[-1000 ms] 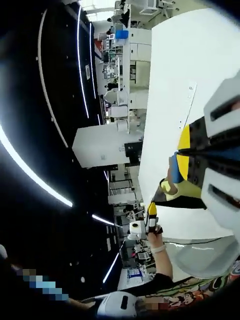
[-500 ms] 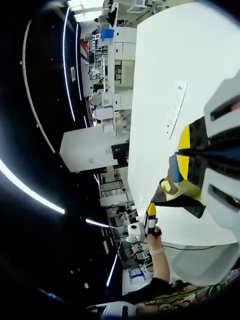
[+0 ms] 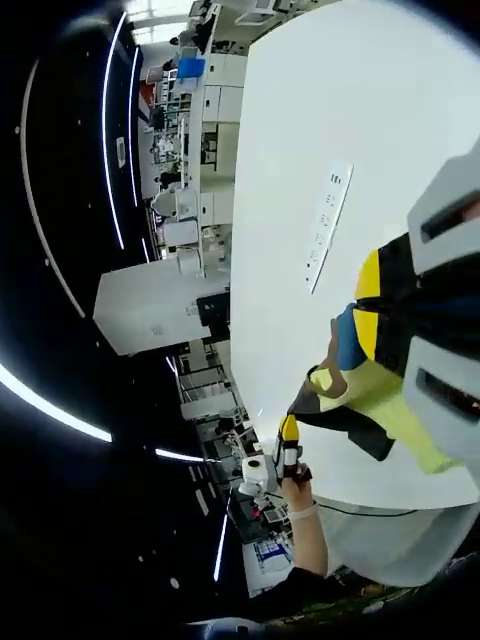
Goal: Fold the garment on the visible template until the final outline fits inside the template.
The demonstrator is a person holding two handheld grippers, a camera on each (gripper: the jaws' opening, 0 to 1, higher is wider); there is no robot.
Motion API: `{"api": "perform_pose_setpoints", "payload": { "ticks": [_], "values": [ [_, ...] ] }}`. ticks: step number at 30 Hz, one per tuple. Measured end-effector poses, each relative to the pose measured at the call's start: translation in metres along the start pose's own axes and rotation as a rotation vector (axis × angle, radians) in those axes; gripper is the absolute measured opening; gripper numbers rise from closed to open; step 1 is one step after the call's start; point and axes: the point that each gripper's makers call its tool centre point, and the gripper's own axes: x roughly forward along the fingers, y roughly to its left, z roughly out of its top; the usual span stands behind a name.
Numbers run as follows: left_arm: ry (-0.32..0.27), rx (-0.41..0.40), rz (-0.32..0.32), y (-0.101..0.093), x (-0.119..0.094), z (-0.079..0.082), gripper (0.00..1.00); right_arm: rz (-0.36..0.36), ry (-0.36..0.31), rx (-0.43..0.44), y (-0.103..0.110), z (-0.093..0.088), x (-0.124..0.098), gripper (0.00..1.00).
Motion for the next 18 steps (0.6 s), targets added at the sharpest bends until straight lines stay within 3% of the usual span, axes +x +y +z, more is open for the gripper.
{"api": "perform_pose_setpoints", "payload": {
  "ticks": [7,11,13,18],
  "values": [
    [0.037,-0.016,0.021,0.023,0.025,-0.017,0.0,-0.013,0.037,0.048,-0.024,-0.014,0.023,0.0],
    [0.066,-0.036,0.044,0.037,0.042,-0.031,0.0,-0.044,0.108,0.039,-0.04,-0.032,0.035,0.0],
    [0.085,-0.04,0.053,0.044,0.052,-0.039,0.0,-0.056,0.178,-0.021,-0.049,-0.046,0.039,0.0],
    [0.138,-0.043,0.075,0.055,0.071,-0.058,0.0,-0.074,0.24,-0.002,-0.063,-0.068,0.057,0.0]
  ]
}}
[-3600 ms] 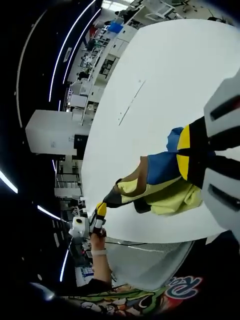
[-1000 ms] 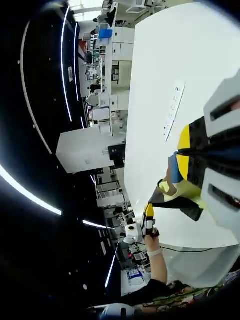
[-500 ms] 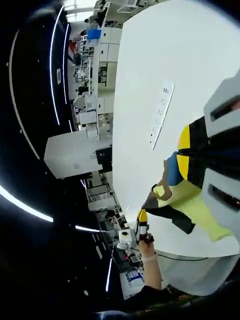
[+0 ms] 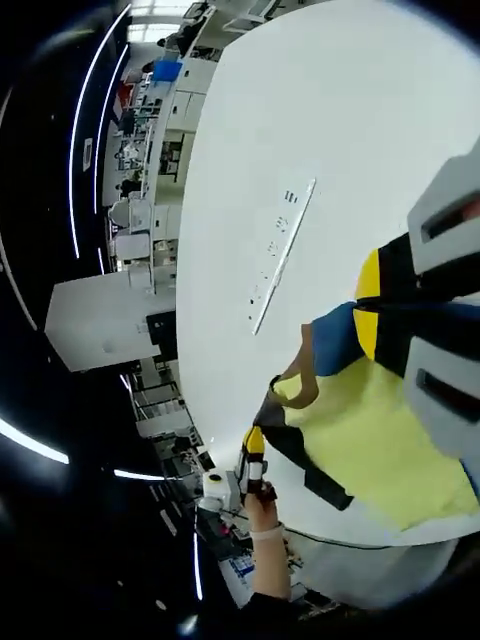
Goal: Fold the garment on the visible template until the final outline fits inside the template.
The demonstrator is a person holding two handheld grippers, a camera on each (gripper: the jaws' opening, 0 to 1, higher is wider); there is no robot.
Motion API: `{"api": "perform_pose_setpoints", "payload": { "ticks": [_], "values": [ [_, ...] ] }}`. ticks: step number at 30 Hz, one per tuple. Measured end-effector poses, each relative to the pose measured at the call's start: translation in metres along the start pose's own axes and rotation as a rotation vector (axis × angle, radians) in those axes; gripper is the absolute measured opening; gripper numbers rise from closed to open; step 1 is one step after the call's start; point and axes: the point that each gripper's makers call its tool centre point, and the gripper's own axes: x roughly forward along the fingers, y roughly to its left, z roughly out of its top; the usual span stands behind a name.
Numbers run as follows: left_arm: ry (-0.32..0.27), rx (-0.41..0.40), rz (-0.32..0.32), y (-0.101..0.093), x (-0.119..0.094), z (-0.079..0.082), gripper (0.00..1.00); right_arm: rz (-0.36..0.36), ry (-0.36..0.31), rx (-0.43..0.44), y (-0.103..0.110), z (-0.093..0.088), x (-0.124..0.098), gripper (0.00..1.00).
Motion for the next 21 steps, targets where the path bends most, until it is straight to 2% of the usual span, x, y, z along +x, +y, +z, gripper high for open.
{"api": "perform_pose_setpoints", "payload": {
  "ticks": [1,3,10,21],
  "values": [
    [0.032,0.022,0.016,0.004,0.007,-0.008,0.0,-0.003,0.014,-0.006,-0.001,-0.003,0.004,0.0],
    [0.05,0.003,0.018,0.006,0.017,-0.013,0.0,-0.012,0.036,-0.008,-0.004,-0.01,0.014,0.0],
    [0.108,0.0,0.054,0.015,0.029,-0.029,0.0,-0.051,0.079,0.002,-0.016,-0.023,0.028,0.0],
    [0.132,0.0,0.069,0.018,0.049,-0.025,0.0,-0.11,0.112,0.043,-0.034,-0.034,0.031,0.0]
  ]
}}
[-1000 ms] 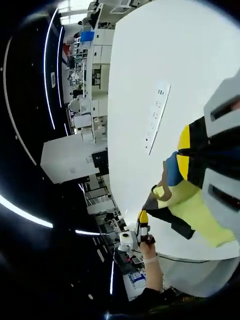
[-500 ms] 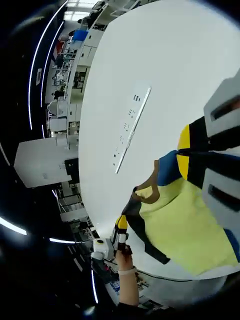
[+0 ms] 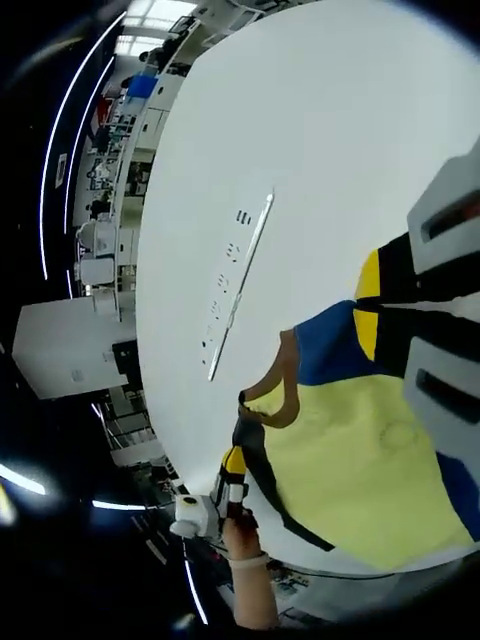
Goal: Fold the garment on the visible template until the final outline fits inside the template.
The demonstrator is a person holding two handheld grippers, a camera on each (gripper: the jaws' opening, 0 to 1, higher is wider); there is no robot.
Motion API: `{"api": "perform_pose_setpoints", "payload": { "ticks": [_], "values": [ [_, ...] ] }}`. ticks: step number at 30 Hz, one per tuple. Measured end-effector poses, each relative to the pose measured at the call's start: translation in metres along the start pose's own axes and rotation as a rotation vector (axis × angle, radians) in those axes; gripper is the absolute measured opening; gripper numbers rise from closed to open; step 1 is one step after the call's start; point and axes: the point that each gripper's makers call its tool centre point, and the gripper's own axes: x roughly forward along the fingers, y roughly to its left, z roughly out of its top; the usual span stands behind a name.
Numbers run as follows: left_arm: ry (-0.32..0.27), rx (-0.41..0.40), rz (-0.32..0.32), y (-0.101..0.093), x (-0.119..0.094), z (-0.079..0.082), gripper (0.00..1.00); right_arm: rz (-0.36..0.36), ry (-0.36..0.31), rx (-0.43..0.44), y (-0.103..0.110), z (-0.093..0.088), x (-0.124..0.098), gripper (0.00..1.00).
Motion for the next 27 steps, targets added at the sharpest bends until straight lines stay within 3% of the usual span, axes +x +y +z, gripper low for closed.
{"api": "perform_pose_setpoints", "payload": {
  "ticks": [8,10,11,14,18,27],
  "values": [
    [-0.006,0.015,-0.019,-0.002,-0.004,0.001,0.0,0.012,-0.017,0.019,0.001,0.004,0.0,0.0],
    [-0.011,0.074,-0.032,-0.005,-0.006,0.002,0.09,0.004,-0.045,0.0,0.001,0.009,-0.002,0.03],
    [-0.014,0.075,-0.029,-0.005,-0.007,0.003,0.22,0.012,-0.087,-0.017,0.003,0.016,-0.002,0.16],
    [-0.019,0.115,-0.017,-0.004,-0.01,0.006,0.49,0.012,-0.103,0.005,0.007,0.019,-0.006,0.44],
    [-0.041,0.114,-0.04,-0.012,-0.022,0.012,0.59,0.007,-0.113,0.003,0.012,0.022,-0.014,0.5],
    [-0.084,0.146,-0.107,-0.039,-0.058,0.026,0.82,-0.014,-0.173,-0.024,0.031,0.025,-0.037,0.82]
  ]
}}
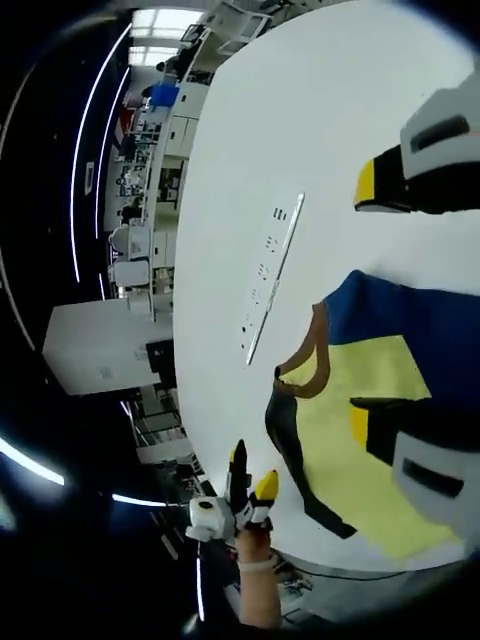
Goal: Fold the garment on the visible template until the final outline fits inside the template.
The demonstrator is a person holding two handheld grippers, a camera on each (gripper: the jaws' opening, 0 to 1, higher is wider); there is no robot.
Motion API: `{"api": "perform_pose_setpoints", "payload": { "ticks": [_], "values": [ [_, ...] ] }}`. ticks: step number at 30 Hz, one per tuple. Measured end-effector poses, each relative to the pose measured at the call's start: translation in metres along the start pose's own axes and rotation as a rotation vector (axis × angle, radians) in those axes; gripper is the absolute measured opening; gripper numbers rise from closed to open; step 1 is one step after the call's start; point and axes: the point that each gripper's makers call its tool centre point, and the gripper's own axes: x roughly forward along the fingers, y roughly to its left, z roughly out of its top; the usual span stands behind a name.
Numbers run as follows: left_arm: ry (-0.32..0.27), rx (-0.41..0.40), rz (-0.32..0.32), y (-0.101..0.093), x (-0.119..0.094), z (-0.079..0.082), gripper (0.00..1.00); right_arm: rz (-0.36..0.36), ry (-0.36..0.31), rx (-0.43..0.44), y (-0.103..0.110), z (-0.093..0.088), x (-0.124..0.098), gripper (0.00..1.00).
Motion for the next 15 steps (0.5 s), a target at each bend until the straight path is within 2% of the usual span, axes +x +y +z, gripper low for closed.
{"api": "perform_pose_setpoints", "payload": {
  "ticks": [6,15],
  "values": [
    [-0.031,0.016,-0.028,-0.017,-0.025,0.012,0.86,0.001,-0.007,-0.018,0.014,0.003,-0.018,0.93],
    [-0.078,0.035,-0.013,-0.03,-0.07,0.023,0.86,0.013,-0.025,-0.046,0.032,0.004,-0.046,0.91]
  ]
}}
